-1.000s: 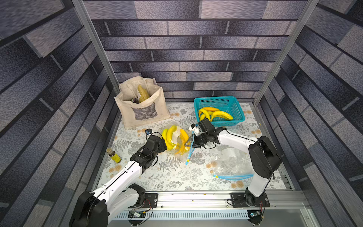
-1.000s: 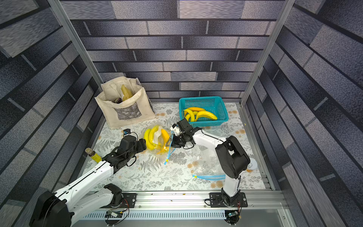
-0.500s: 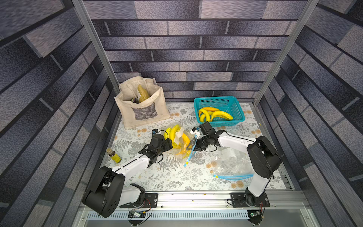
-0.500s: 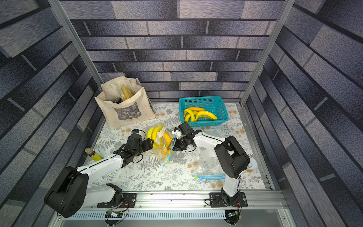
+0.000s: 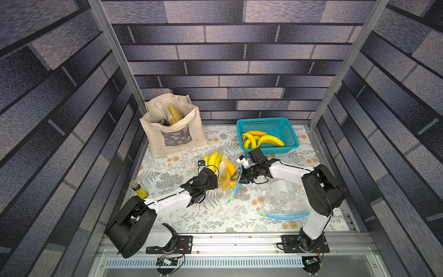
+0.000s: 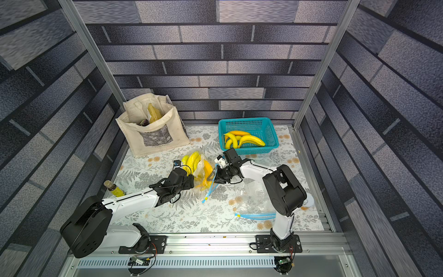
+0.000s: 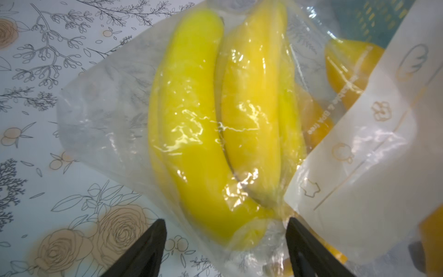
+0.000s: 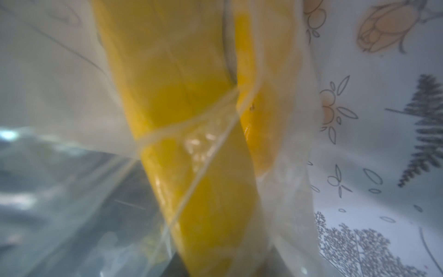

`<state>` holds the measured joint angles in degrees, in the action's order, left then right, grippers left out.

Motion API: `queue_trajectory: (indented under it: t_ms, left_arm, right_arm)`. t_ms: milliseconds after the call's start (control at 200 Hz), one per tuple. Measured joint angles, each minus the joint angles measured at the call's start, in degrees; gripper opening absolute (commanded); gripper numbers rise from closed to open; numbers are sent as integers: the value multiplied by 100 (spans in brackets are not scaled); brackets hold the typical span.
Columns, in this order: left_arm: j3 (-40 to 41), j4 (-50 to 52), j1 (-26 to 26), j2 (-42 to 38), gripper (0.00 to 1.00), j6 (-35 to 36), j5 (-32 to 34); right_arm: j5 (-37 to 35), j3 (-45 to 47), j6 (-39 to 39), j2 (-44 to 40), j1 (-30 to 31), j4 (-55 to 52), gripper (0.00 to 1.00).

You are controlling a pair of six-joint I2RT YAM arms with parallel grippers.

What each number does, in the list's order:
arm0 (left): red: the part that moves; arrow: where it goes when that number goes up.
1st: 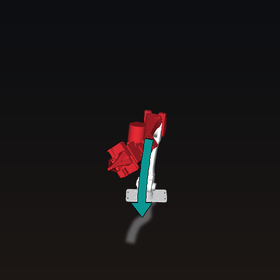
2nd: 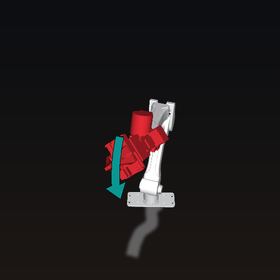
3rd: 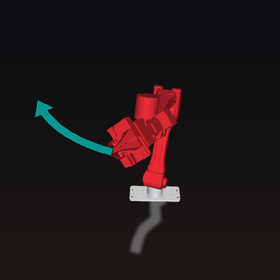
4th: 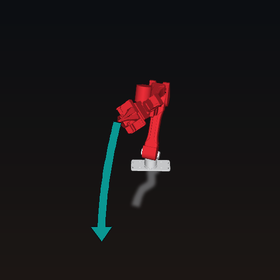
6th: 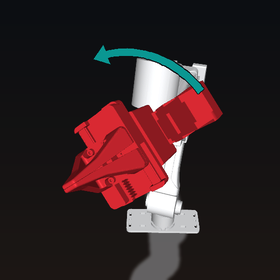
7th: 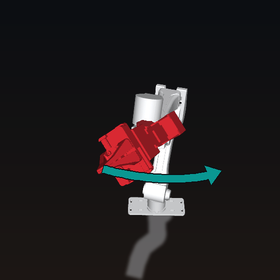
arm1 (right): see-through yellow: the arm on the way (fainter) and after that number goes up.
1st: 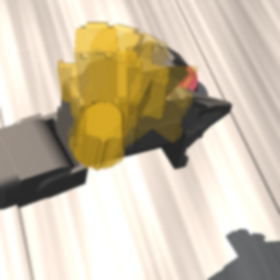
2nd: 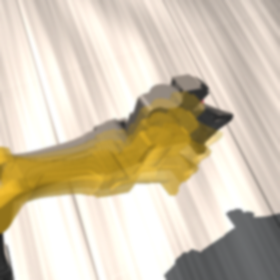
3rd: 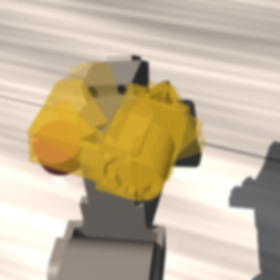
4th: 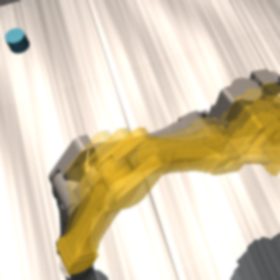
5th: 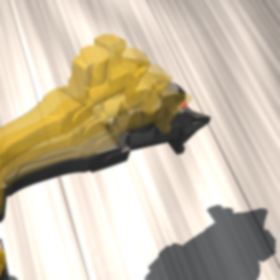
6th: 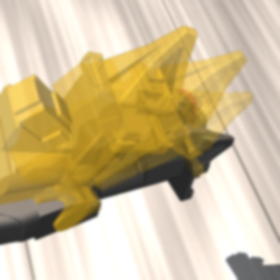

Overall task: Open the zip-top bag and take out the banana
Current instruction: Pick up the banana from the zipper food storage bag.

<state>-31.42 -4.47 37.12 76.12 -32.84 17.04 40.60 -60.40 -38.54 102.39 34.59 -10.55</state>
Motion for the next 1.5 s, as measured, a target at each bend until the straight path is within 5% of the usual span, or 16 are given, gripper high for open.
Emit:
queue_trajectory:
  t_ms: [391, 856, 1117, 1498]
  left_arm:
    - [-581, -181, -2, 654, 10, 70, 81]
    - [-1027, -37, 107, 1073, 9, 251, 597]
    - [-1224, 101, 116, 1224, 10, 450, 935]
    - [-1899, 824, 20, 1558, 13, 564, 1176]
  right_arm:
    - [-66, 146, 26, -269, 0, -162, 19]
    - [328, 345, 295, -933, -203, -776, 22]
    - [1169, 533, 61, -1532, -284, -1088, 23]
    - [765, 752, 1860, -2225, -284, -4376, 24]
